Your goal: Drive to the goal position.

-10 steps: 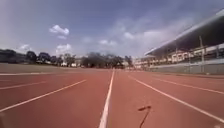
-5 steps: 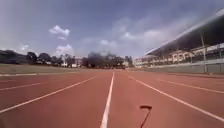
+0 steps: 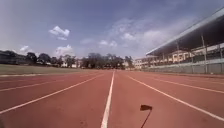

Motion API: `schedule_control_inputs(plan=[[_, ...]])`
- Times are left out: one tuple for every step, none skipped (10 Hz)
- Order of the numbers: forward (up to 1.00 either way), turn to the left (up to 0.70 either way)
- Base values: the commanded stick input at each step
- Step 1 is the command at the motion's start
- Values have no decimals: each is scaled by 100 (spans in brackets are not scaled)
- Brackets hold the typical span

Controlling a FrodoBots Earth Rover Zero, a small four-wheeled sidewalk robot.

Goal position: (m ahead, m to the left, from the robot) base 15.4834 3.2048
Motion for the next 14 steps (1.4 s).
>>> schedule_control_inputs(plan=[[70,0],[70,0],[70,0],[70,0],[70,0],[70,0],[70,0],[70,0],[70,0],[70,0],[70,0],[70,0],[70,0],[70,0]])
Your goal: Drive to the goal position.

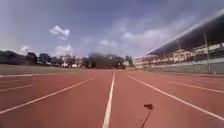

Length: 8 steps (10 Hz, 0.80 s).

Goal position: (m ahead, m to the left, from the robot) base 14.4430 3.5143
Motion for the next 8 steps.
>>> schedule_control_inputs(plan=[[70,0],[70,0],[70,0],[70,0],[70,0],[70,0],[70,0],[70,0]])
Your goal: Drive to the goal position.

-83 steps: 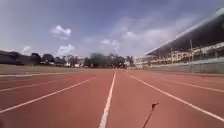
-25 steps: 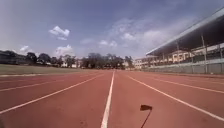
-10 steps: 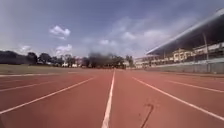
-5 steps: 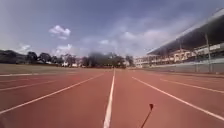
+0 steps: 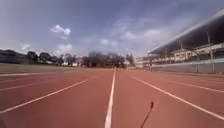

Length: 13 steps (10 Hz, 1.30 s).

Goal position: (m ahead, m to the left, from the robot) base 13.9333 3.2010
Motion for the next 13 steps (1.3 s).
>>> schedule_control_inputs(plan=[[70,0],[70,0],[70,0],[70,0],[70,0],[70,0],[70,0],[70,0],[70,0],[70,0],[70,0],[70,0],[70,0]])
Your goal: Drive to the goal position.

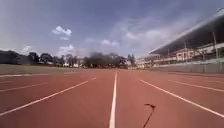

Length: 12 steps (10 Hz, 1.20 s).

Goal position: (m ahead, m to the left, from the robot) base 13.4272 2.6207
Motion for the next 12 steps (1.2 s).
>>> schedule_control_inputs(plan=[[70,0],[70,0],[70,0],[70,0],[70,0],[70,0],[70,0],[70,0],[70,0],[70,0],[70,0],[70,0]])
